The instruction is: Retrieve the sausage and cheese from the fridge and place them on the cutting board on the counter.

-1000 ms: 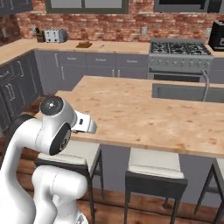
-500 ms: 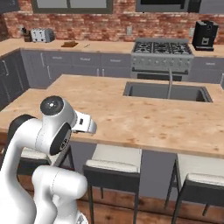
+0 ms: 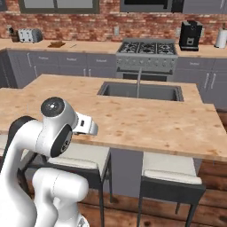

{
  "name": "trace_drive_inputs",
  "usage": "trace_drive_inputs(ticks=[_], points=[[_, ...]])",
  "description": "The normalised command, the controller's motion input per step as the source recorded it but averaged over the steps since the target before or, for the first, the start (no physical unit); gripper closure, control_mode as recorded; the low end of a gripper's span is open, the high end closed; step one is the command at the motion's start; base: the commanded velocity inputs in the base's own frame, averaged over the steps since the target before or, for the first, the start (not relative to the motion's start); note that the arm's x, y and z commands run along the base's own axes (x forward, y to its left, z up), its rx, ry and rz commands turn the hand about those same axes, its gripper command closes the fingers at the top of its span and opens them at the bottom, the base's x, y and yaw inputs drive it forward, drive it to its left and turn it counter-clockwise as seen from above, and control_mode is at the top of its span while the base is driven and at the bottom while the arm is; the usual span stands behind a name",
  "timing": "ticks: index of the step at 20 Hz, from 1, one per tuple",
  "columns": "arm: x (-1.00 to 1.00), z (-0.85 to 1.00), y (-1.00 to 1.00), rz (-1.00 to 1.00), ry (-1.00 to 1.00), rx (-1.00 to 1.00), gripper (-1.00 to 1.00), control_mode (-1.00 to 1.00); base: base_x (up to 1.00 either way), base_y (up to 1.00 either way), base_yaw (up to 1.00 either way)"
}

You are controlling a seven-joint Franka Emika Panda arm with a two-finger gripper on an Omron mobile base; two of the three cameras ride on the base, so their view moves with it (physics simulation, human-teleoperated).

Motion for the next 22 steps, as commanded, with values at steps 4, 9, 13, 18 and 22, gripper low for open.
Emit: trace_drive_inputs(ticks=[4, 9, 13, 18, 22], points=[[0.0, 0.0, 0.0, 0.0, 0.0, 0.0, 1.0, 1.0, 0.18, -0.76, 0.0], [0.0, 0.0, 0.0, 0.0, 0.0, 0.0, 1.0, 1.0, 0.21, -0.76, 0.0], [0.0, 0.0, 0.0, 0.0, 0.0, 0.0, 1.0, 1.0, 0.22, -0.76, 0.0], [0.0, 0.0, 0.0, 0.0, 0.0, 0.0, 1.0, 1.0, 0.23, -0.75, 0.0], [0.0, 0.0, 0.0, 0.0, 0.0, 0.0, 1.0, 1.0, 0.29, -0.73, 0.0]])
